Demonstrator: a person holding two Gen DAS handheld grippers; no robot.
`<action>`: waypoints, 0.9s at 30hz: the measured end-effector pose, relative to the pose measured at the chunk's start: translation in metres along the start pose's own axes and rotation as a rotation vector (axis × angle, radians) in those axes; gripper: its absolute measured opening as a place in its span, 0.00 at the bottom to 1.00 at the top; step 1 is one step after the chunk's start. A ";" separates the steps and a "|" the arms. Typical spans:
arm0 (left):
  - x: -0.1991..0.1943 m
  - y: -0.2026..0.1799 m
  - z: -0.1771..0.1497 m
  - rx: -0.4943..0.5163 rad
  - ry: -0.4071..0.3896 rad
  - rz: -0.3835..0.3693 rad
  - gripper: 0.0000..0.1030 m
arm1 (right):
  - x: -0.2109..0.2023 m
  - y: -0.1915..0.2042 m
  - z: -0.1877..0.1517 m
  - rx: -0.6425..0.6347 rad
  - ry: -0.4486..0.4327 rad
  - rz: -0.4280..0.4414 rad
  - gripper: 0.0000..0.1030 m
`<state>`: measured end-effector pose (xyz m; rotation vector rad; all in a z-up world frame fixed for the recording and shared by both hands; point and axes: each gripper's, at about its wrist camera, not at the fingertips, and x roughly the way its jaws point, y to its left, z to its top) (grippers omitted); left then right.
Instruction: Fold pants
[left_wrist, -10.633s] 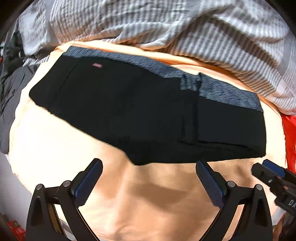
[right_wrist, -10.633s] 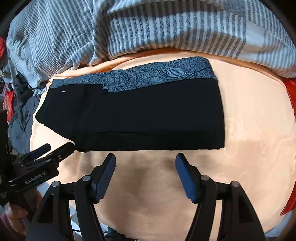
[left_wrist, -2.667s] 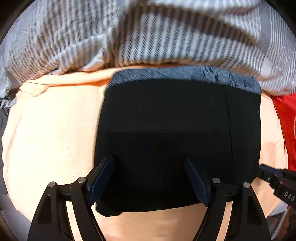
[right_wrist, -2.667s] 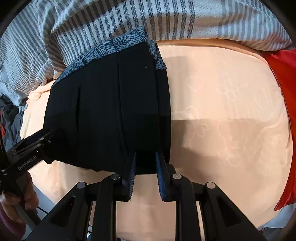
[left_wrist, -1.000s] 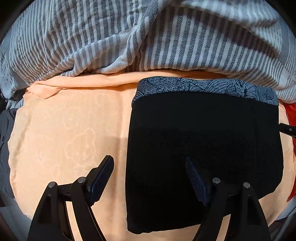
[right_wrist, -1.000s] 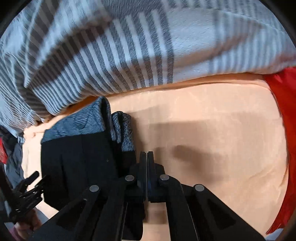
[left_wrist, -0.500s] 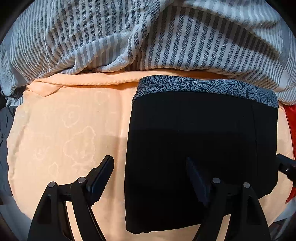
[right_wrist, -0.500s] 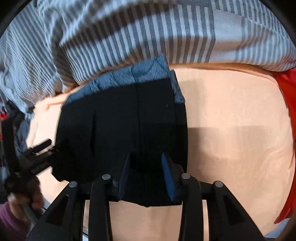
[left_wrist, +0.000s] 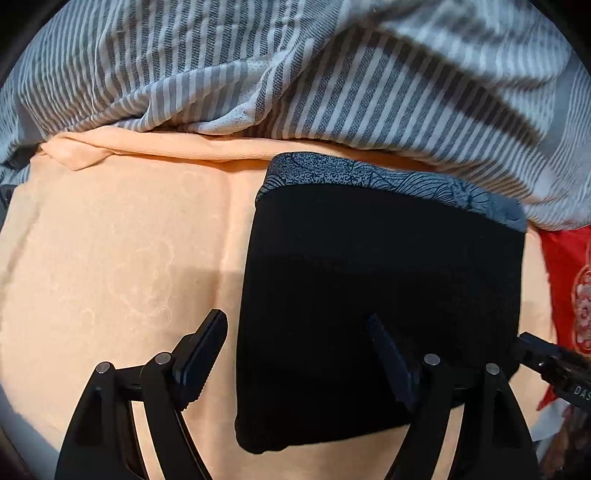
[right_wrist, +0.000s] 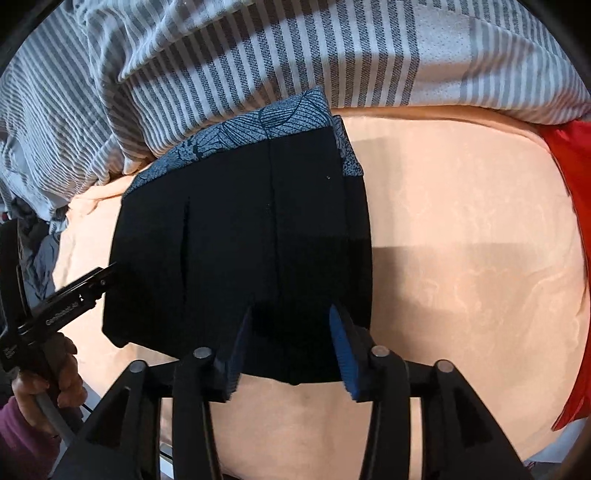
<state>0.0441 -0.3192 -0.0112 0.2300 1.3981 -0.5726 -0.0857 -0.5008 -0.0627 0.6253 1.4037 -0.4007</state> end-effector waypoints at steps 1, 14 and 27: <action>-0.001 0.002 0.000 0.003 0.000 -0.007 0.78 | -0.001 0.000 -0.001 0.004 0.001 0.009 0.57; 0.012 0.036 0.013 -0.047 0.072 -0.060 0.78 | -0.025 -0.040 0.005 0.088 -0.074 0.087 0.75; 0.057 0.049 0.047 0.003 0.174 -0.228 0.90 | 0.023 -0.098 0.034 0.217 0.029 0.367 0.77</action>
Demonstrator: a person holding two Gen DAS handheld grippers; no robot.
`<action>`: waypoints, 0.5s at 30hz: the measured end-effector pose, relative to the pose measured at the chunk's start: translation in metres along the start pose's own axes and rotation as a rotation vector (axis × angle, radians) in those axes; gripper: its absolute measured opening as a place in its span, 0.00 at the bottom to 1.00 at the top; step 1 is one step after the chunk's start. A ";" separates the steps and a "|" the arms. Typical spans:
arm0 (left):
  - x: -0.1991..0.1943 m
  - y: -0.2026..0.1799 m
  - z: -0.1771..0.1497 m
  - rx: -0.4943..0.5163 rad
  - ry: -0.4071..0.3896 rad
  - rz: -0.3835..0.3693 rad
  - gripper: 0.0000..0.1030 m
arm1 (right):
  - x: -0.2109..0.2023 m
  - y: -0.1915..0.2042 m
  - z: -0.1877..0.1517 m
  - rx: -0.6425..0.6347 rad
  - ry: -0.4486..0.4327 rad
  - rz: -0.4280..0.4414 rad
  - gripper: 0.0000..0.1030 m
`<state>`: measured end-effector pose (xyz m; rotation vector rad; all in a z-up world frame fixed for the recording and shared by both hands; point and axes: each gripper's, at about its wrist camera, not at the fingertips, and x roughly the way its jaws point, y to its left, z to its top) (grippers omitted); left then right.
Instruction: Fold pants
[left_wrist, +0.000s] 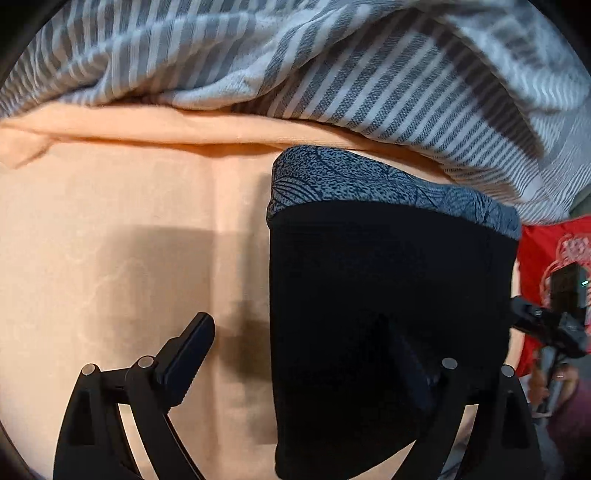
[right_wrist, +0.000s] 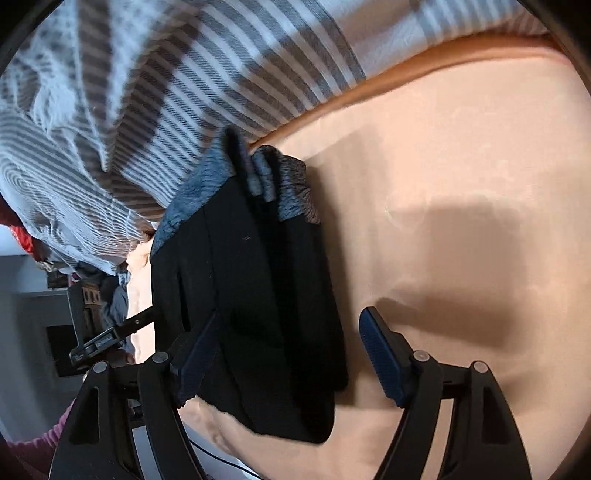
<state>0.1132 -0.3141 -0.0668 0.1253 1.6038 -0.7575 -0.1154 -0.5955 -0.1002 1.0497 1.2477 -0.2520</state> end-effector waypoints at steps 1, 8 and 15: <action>0.003 0.003 0.001 -0.008 0.009 -0.021 0.90 | 0.004 -0.003 0.001 -0.003 0.007 0.005 0.77; 0.028 0.013 0.007 -0.011 0.118 -0.199 0.90 | 0.013 -0.013 0.005 -0.030 0.048 0.136 0.77; 0.044 0.007 0.012 0.011 0.150 -0.271 0.90 | 0.027 -0.015 0.012 -0.060 0.103 0.230 0.77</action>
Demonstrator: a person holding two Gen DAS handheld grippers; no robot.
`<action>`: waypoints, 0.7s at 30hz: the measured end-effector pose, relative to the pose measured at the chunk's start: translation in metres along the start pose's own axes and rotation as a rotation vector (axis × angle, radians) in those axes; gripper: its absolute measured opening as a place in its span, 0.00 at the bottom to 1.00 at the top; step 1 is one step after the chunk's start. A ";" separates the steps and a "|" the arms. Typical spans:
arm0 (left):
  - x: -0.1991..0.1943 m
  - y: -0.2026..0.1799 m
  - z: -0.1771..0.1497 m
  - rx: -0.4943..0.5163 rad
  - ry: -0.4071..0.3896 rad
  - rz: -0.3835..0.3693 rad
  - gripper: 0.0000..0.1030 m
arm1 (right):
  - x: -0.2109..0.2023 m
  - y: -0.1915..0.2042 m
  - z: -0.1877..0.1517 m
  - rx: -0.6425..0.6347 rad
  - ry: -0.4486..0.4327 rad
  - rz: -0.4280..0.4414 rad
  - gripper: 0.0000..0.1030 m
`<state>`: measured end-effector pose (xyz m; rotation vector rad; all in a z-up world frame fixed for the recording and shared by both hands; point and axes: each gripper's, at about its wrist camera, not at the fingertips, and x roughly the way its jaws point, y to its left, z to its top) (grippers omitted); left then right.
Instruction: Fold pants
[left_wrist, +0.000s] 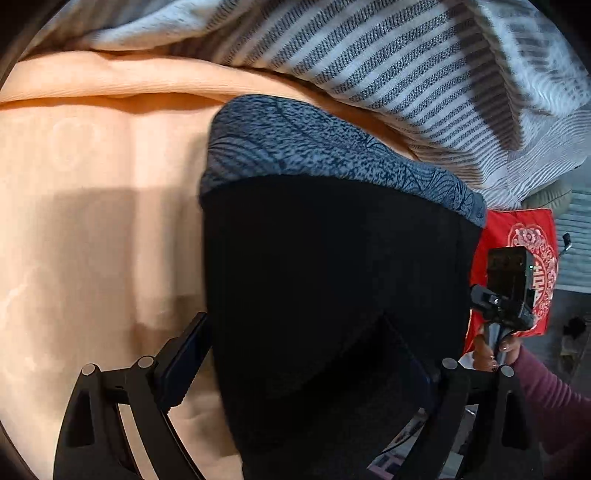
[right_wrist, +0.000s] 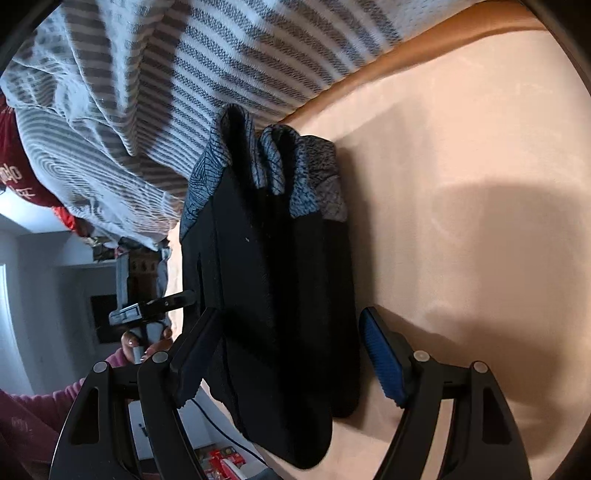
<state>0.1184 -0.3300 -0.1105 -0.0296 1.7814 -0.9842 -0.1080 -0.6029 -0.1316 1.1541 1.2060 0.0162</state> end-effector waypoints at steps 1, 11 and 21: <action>0.000 -0.001 -0.001 0.000 0.001 -0.006 0.90 | 0.005 0.001 0.002 -0.008 0.004 0.002 0.77; 0.001 -0.030 -0.016 0.015 -0.089 0.075 0.86 | 0.013 0.006 0.007 0.036 0.013 -0.015 0.69; -0.024 -0.066 -0.035 0.047 -0.163 0.142 0.65 | -0.006 0.030 -0.006 0.084 -0.036 0.003 0.47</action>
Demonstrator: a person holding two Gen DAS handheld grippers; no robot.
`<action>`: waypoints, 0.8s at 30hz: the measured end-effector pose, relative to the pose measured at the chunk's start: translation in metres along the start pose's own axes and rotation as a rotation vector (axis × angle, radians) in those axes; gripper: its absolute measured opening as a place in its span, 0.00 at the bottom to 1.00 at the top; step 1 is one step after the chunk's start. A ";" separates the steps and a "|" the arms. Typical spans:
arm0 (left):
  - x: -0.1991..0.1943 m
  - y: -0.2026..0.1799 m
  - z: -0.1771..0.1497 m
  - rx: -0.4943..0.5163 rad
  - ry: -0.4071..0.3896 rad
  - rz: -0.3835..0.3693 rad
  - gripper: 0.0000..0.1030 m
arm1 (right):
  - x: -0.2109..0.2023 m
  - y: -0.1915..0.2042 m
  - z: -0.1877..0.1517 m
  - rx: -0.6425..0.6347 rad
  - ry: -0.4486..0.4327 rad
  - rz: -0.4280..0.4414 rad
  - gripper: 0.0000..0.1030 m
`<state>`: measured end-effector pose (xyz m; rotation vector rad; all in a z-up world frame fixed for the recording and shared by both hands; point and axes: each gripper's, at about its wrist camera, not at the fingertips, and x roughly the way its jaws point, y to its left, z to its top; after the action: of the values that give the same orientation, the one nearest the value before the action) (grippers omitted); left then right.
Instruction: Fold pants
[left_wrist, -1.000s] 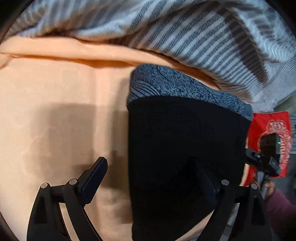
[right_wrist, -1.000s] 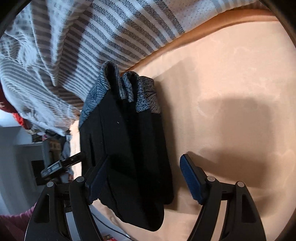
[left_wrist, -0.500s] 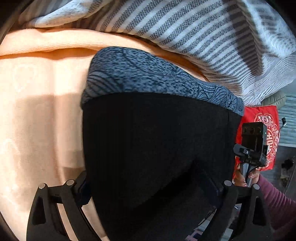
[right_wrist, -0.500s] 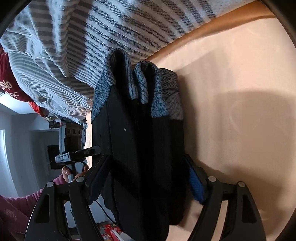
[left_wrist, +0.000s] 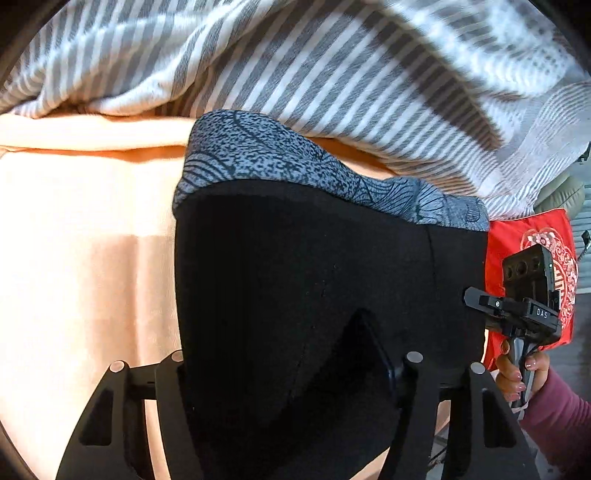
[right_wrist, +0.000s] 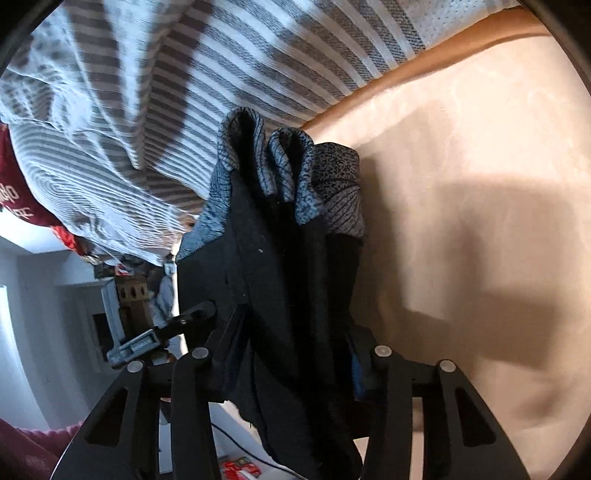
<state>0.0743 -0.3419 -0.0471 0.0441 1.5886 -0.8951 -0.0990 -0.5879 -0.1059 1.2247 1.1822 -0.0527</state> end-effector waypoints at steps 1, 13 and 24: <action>-0.005 0.001 -0.004 0.003 0.000 0.001 0.65 | -0.003 0.001 -0.001 0.001 0.001 0.009 0.47; -0.038 -0.034 -0.070 0.007 -0.022 0.057 0.65 | -0.037 0.014 -0.060 0.000 0.029 0.037 0.47; -0.011 -0.006 -0.129 -0.068 0.010 0.083 0.75 | -0.016 -0.015 -0.116 -0.003 0.060 -0.082 0.54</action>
<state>-0.0324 -0.2693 -0.0407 0.0664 1.6136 -0.7774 -0.1918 -0.5167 -0.0897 1.1817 1.2840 -0.0761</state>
